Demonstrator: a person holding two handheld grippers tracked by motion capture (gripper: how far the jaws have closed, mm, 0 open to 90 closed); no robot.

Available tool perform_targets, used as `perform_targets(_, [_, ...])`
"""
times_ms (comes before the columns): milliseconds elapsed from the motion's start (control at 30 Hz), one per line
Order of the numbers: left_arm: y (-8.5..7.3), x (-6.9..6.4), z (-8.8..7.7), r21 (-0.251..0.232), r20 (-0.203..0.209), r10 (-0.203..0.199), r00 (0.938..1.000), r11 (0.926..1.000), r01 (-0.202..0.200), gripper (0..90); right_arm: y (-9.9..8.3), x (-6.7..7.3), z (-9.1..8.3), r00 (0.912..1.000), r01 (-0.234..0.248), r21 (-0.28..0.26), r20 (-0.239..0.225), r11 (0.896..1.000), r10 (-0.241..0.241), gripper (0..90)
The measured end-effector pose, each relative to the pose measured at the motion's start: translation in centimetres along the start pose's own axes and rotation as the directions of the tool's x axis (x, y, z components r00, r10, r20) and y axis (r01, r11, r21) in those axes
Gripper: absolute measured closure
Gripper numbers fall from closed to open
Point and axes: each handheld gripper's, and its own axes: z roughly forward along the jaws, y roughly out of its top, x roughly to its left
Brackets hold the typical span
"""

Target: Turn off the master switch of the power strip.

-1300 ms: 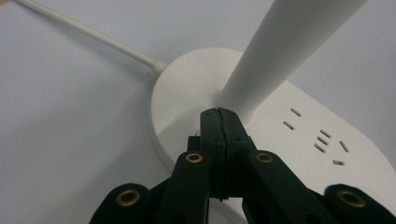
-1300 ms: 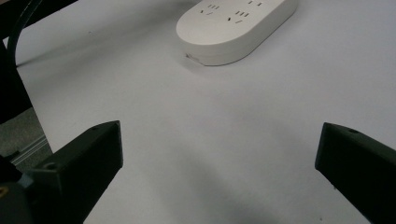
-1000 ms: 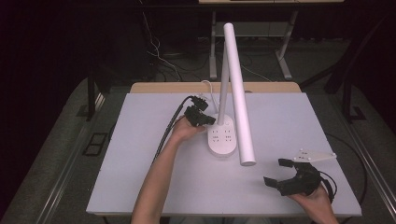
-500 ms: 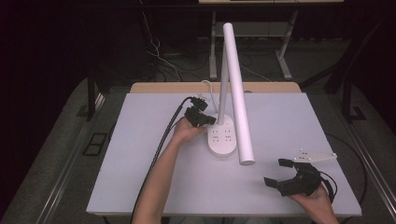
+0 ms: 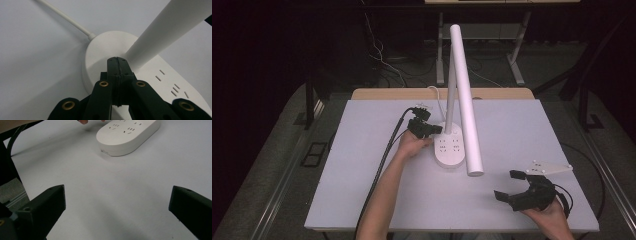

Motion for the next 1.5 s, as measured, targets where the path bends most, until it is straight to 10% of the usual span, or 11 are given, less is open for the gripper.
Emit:
perform_targets(67, [0.2, -0.2, -0.3, 0.049, -0.027, 0.055, 0.9981, 0.9974, -0.054, 90.0, 0.0, -0.1, 0.1, 1.0000, -0.002, 0.003, 0.003, 1.000, 0.002, 0.4])
perform_targets(267, [0.1, -0.2, -0.1, 0.010, -0.009, -0.022, 0.9997, 0.9997, 0.022, 90.0, 0.0, 0.0, 0.2, 1.0000, 0.001, 0.004, 0.003, 1.000, -0.001, 0.4])
perform_targets(333, [0.2, 0.3, -0.6, 0.077, -0.008, 0.056, 0.9984, 0.9955, -0.055, 90.0, 0.0, 0.1, 0.2, 1.0000, -0.001, 0.008, 0.003, 1.000, 0.001, 0.3])
perform_targets(400, [0.1, -0.2, -0.2, 0.013, -0.008, -0.029, 0.9995, 0.9995, 0.029, 90.0, 0.0, 0.0, 0.3, 1.0000, 0.000, 0.010, 0.002, 1.000, 0.000, 0.3])
perform_targets(500, [0.0, 0.1, -0.3, 0.010, 0.005, -0.041, 0.9991, 0.9991, 0.041, 90.0, 0.0, 0.0, 0.3, 1.0000, -0.002, 0.008, 0.001, 1.000, 0.002, 0.3])
perform_targets(700, [0.4, 0.4, -1.2, 0.084, -0.024, 0.051, 0.9984, 0.9952, -0.049, 89.9, 0.0, -0.1, 0.3, 1.0000, -0.005, 0.008, 0.004, 1.000, 0.005, 0.3])
perform_targets(733, [0.3, 0.1, -0.9, 0.025, -0.026, -0.016, 0.9995, 0.9995, 0.016, 89.9, 0.0, -0.1, 0.3, 1.0000, -0.005, 0.008, 0.004, 1.000, 0.005, 0.3])
perform_targets(800, [0.3, 0.7, -1.4, 0.090, -0.037, 0.051, 0.9980, 0.9948, -0.047, 89.9, 0.0, 0.0, 0.4, 1.0000, -0.007, 0.007, 0.003, 1.000, 0.007, 0.3])
perform_targets(900, [-0.1, 0.6, -1.3, 0.007, -0.013, -0.039, 0.9992, 0.9992, 0.039, 89.9, 0.0, 0.0, 0.4, 1.0000, -0.006, 0.010, 0.003, 1.000, 0.006, 0.3])
perform_targets(1500, [0.4, 1.0, -6.1, -0.071, 0.019, 0.049, 0.9986, 0.9963, -0.048, 87.2, -0.1, -0.3, 0.5, 1.0000, -0.005, 0.015, 0.007, 1.000, 0.004, 0.3])
